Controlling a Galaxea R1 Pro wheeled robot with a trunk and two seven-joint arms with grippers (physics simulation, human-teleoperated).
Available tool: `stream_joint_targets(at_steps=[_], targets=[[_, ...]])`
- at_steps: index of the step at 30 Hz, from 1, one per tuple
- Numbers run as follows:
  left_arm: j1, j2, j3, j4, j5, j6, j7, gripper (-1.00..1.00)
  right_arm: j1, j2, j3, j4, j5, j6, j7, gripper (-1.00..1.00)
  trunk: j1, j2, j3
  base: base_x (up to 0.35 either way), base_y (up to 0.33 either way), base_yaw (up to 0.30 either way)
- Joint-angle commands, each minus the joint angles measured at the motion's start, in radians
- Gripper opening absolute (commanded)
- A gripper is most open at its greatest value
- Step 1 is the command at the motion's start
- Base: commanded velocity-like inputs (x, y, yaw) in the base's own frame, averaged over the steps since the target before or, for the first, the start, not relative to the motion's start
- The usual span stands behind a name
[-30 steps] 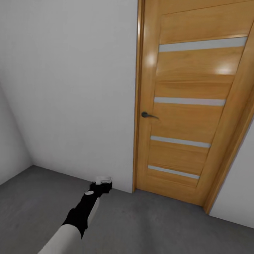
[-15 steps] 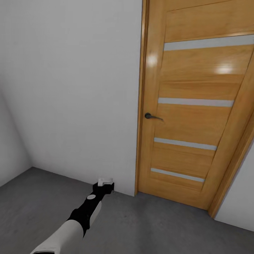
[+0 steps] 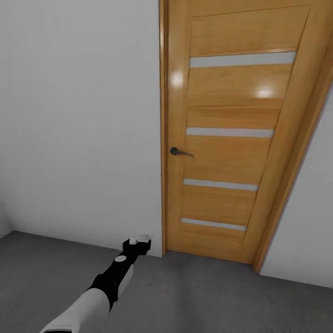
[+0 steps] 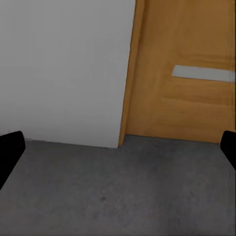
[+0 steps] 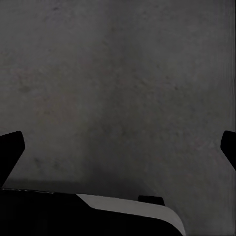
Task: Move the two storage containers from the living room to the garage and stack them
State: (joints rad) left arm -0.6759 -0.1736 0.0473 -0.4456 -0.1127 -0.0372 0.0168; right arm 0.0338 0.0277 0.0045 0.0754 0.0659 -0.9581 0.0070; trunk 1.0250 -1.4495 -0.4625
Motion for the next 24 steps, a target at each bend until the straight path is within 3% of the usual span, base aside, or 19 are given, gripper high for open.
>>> stream_joint_targets(at_steps=[1, 24], targets=[[-0.001, -0.001, 0.0, 0.001, -0.011, -0.003, 0.002, 1.0, 0.0, 0.0, 0.0, 0.001, 0.002, -0.004, 0.001, 1.0, 0.0, 0.0, -0.001, 0.0, 0.0, -0.292], [-0.001, -0.001, -0.017, 0.025, -0.018, 0.0, 0.003, 1.0, -0.001, 0.0, -0.001, 0.001, 0.003, -0.004, 0.001, 1.0, 0.0, 0.0, -0.001, 0.0, 0.0, -0.292]])
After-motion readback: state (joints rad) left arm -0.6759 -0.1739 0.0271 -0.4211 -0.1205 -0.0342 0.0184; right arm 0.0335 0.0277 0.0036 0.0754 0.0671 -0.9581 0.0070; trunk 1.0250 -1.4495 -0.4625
